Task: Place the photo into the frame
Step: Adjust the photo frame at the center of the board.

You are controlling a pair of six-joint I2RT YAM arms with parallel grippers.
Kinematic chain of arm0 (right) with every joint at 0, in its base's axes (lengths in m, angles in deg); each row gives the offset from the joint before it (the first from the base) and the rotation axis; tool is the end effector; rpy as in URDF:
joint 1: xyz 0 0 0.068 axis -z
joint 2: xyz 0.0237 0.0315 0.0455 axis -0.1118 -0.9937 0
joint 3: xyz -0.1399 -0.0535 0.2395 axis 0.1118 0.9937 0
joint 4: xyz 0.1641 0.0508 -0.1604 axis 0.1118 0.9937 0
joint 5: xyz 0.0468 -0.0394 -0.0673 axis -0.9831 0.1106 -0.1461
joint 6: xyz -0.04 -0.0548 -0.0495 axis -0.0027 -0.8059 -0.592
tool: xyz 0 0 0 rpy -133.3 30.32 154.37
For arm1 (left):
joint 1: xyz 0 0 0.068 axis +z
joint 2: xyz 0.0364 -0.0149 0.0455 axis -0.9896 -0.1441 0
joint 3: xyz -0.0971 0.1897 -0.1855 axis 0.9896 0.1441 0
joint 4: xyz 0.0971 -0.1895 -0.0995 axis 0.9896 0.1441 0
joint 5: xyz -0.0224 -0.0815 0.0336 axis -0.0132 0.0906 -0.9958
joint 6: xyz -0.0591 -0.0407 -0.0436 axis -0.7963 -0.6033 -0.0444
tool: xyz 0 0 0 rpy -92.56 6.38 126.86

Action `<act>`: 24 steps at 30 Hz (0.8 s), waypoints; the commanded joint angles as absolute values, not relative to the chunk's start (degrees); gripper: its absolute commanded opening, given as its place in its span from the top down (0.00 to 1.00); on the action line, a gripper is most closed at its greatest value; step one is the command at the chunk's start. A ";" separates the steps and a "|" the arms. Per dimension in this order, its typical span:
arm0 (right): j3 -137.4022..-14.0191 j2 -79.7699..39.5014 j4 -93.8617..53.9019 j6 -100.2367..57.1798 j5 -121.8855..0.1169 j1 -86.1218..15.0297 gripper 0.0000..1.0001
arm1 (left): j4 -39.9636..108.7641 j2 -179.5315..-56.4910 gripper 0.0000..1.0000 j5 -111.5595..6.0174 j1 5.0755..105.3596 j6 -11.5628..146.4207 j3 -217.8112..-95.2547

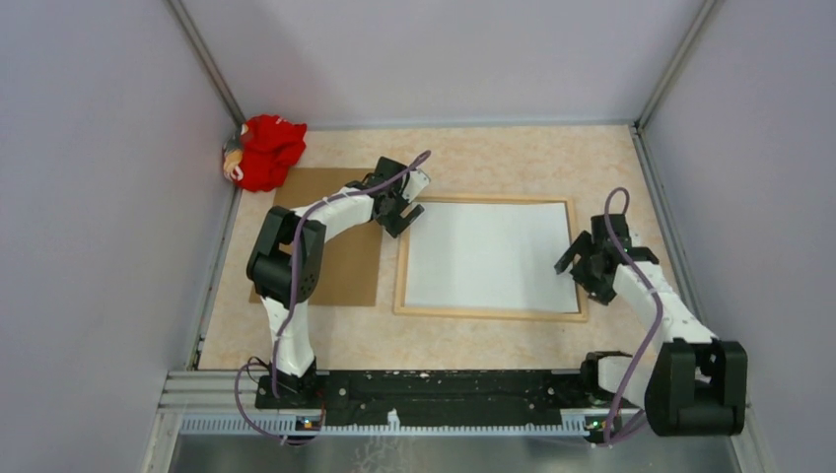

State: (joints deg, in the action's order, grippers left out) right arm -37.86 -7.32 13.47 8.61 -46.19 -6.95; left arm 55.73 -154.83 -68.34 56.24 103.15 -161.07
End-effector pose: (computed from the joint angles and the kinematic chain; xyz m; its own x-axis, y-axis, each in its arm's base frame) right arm 0.1990 -0.0071 0.1771 -0.6952 0.5901 -0.4103 0.5775 0.7985 0.1699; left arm 0.3829 -0.1721 0.1702 -0.5255 0.6996 -0.4842 0.6303 0.7024 0.3308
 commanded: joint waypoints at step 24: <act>-25.27 4.25 18.20 34.69 -62.55 -19.92 0.07 | 70.25 -176.84 0.03 -47.56 55.01 105.18 -199.84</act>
